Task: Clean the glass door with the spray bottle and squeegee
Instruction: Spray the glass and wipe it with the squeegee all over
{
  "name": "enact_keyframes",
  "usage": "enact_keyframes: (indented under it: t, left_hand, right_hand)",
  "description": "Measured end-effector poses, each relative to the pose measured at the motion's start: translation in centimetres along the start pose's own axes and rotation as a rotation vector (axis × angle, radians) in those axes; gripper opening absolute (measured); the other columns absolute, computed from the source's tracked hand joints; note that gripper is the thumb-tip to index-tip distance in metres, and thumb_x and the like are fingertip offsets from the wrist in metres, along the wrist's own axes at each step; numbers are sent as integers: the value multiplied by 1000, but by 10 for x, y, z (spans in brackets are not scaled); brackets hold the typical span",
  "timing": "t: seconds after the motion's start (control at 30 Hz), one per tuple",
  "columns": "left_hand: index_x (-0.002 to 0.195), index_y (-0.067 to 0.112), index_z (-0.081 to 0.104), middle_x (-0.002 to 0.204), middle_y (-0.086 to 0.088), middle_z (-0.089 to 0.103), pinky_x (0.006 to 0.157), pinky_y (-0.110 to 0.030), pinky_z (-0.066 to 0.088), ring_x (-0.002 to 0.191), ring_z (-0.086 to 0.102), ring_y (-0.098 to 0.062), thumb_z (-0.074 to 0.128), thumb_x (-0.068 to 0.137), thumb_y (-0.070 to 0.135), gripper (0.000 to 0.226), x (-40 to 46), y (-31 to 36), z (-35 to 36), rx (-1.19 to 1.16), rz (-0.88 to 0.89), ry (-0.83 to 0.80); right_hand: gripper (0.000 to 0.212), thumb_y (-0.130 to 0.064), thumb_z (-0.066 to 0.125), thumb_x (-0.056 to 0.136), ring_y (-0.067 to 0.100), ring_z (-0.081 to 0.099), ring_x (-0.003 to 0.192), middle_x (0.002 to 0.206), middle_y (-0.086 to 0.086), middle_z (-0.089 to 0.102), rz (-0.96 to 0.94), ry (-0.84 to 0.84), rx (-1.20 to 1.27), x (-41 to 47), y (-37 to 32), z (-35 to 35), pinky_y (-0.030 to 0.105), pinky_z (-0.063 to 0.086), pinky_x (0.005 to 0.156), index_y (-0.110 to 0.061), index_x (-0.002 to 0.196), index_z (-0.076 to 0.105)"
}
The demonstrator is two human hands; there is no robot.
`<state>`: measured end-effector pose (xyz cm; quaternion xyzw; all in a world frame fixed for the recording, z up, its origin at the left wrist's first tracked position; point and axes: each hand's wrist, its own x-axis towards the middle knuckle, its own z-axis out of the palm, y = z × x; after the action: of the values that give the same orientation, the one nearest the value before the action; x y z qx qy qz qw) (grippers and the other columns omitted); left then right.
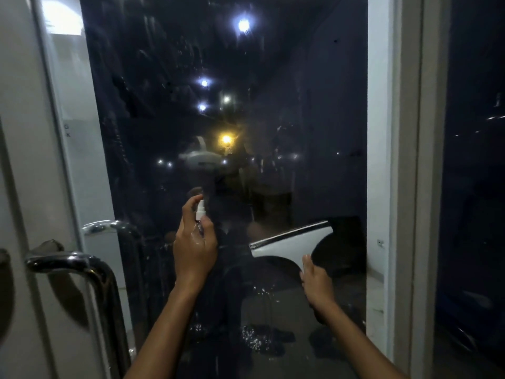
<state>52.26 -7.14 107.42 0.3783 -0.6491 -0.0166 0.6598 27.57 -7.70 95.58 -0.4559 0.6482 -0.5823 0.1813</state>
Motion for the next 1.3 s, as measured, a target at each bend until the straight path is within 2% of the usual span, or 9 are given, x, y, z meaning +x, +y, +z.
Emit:
enact_keyframes:
  t: [0.17, 0.23, 0.3, 0.47, 0.6, 0.73, 0.93, 1.07, 1.3]
  left_hand:
    - [139, 32, 41, 98, -7, 65, 61, -40, 54, 68, 61, -15, 43, 106, 17, 37, -13, 0, -5, 16, -37, -25]
    - [140, 32, 41, 104, -10, 66, 64, -43, 55, 69, 61, -17, 42, 105, 17, 37, -16, 2, -8, 14, -46, -44]
    - [140, 32, 41, 104, -12, 66, 62, -41, 54, 67, 61, -17, 41, 105, 19, 37, -16, 2, -9, 9, -37, -51]
    - [139, 36, 39, 96, -11, 65, 59, -36, 49, 65, 60, -19, 39, 103, 26, 36, -17, 6, -5, 4, -19, -33]
    - [138, 37, 38, 100, -13, 66, 61, -36, 50, 70, 61, -21, 38, 101, 29, 37, -20, 7, 6, 9, -50, -8]
    - [137, 36, 40, 108, -12, 67, 69, -45, 54, 81, 63, -29, 36, 97, 32, 40, -28, 10, 22, 23, -96, 23]
    - [135, 40, 39, 109, -12, 67, 67, -47, 55, 77, 64, -29, 43, 104, 17, 39, -37, 9, 37, 66, -134, 42]
    - [135, 39, 40, 107, -11, 67, 63, -38, 48, 74, 62, -23, 40, 103, 24, 36, -39, 14, 42, 80, -131, 50]
    - [139, 31, 43, 115, -6, 66, 70, -45, 56, 80, 64, -19, 36, 98, 33, 41, -22, 34, 36, 68, -70, 66]
  right_hand:
    - [61, -54, 32, 104, 11, 62, 65, 77, 4, 71, -58, 70, 60, -3, -21, -10, 28, 42, 58, -14, 70, 63]
    - [56, -53, 31, 105, 19, 65, 77, 87, 7, 72, -99, 75, 100, 6, -50, -12, 31, 45, 67, -18, 77, 65]
    - [54, -54, 30, 105, 24, 62, 80, 82, 5, 67, -137, 70, 161, 20, -91, -14, 36, 46, 75, -22, 75, 62]
    - [56, -54, 29, 105, 18, 51, 59, 61, -2, 52, -235, 19, 193, 43, -173, -15, 37, 43, 65, -21, 66, 53]
    - [54, -48, 30, 107, 32, 62, 85, 80, 7, 63, -212, 0, 83, 34, -144, 2, 39, 46, 79, -16, 75, 58]
    - [50, -44, 31, 108, 32, 61, 91, 86, 12, 64, -154, -47, -26, 15, -68, 10, 33, 33, 70, -15, 80, 60]
    - [53, -50, 32, 104, 21, 55, 66, 62, -7, 52, -124, -69, -62, -14, 18, 2, 34, 38, 63, -23, 62, 49]
    - [61, -61, 33, 96, 8, 46, 51, 54, -4, 48, -240, -39, 46, -16, 13, -8, 32, 36, 56, -12, 64, 52]
    - [52, -40, 38, 107, 3, 47, 49, 56, -1, 49, -413, 3, 91, 25, -86, -28, 29, 30, 51, -15, 61, 44]
